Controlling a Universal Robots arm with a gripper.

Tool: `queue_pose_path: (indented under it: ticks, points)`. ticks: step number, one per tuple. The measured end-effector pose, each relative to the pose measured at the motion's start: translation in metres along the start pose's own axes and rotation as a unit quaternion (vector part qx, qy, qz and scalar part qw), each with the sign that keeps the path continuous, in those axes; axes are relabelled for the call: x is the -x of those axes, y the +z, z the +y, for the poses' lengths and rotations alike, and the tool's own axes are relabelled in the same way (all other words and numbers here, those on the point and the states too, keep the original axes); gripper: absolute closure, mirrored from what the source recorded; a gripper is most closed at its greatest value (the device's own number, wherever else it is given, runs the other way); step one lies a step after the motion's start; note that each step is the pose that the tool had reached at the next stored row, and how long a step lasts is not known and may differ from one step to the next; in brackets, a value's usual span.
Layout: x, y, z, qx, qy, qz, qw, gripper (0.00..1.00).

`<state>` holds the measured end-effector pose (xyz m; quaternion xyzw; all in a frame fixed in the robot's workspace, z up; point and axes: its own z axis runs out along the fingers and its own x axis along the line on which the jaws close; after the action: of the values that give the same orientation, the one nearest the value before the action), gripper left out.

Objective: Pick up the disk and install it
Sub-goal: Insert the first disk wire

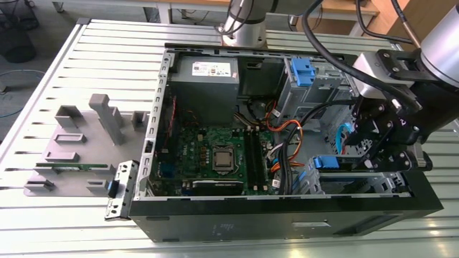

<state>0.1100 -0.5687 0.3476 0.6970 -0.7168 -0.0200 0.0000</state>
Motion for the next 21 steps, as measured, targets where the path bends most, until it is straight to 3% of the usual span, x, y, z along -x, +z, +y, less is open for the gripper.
queue_pose_path:
  ticks: [1,11,21]
  points:
    - [0.0001,-0.0023,0.0001,0.0000,0.000,0.0000,1.00000,0.52]
    - [0.0001,-0.0035,0.0001,0.0000,0.000,0.0001,1.00000,0.52]
    - [0.0005,-0.0178,0.0005,0.0000,0.000,0.0000,1.00000,0.52]
